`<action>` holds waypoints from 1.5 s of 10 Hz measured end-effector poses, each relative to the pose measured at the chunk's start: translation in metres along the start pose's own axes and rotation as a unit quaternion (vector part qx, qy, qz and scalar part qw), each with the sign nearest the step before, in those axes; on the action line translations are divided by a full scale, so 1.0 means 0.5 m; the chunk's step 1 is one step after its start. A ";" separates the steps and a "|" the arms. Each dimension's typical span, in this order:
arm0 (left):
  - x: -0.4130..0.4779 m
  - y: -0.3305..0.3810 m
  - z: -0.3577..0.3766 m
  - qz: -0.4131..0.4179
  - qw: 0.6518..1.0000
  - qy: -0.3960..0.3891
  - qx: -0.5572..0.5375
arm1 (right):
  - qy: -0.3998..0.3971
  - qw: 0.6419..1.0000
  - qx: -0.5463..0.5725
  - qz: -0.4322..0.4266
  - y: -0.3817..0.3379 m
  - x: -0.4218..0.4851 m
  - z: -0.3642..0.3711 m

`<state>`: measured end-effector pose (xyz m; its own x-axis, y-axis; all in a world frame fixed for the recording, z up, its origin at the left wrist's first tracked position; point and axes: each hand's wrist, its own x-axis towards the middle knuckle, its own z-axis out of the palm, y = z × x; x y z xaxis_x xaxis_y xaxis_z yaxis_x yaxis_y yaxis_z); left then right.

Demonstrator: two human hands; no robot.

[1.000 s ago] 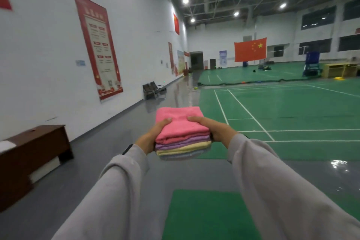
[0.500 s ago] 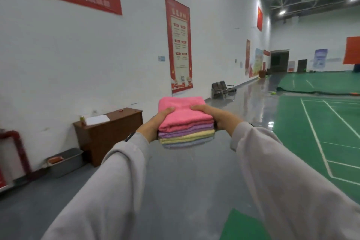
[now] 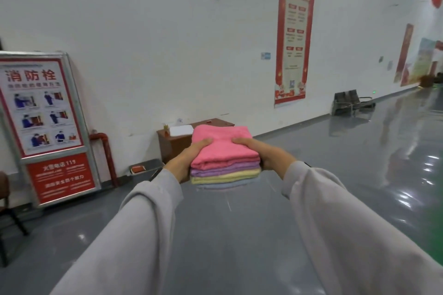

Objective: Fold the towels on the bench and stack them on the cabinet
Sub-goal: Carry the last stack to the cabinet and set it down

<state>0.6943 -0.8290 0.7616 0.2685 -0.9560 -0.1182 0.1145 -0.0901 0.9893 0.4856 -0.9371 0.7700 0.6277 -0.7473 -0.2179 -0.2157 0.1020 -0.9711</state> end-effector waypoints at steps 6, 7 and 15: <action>0.678 0.160 -0.408 0.000 1.000 0.011 0.021 | -0.027 1.000 -0.005 -0.011 -0.216 0.841 0.053; 0.806 0.158 -0.473 0.011 0.999 0.034 0.009 | -0.032 0.999 -0.021 -0.006 -0.238 0.979 0.064; 1.827 0.290 -1.202 -0.016 0.996 0.089 -0.016 | -0.114 0.992 -0.053 -0.004 -0.514 2.212 0.294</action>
<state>1.5311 -1.5476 0.7460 0.4285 -0.8882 -0.1659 0.1561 -0.1081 0.9818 1.3451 -1.6934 0.7644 0.7803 -0.5782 -0.2383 -0.2796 0.0183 -0.9599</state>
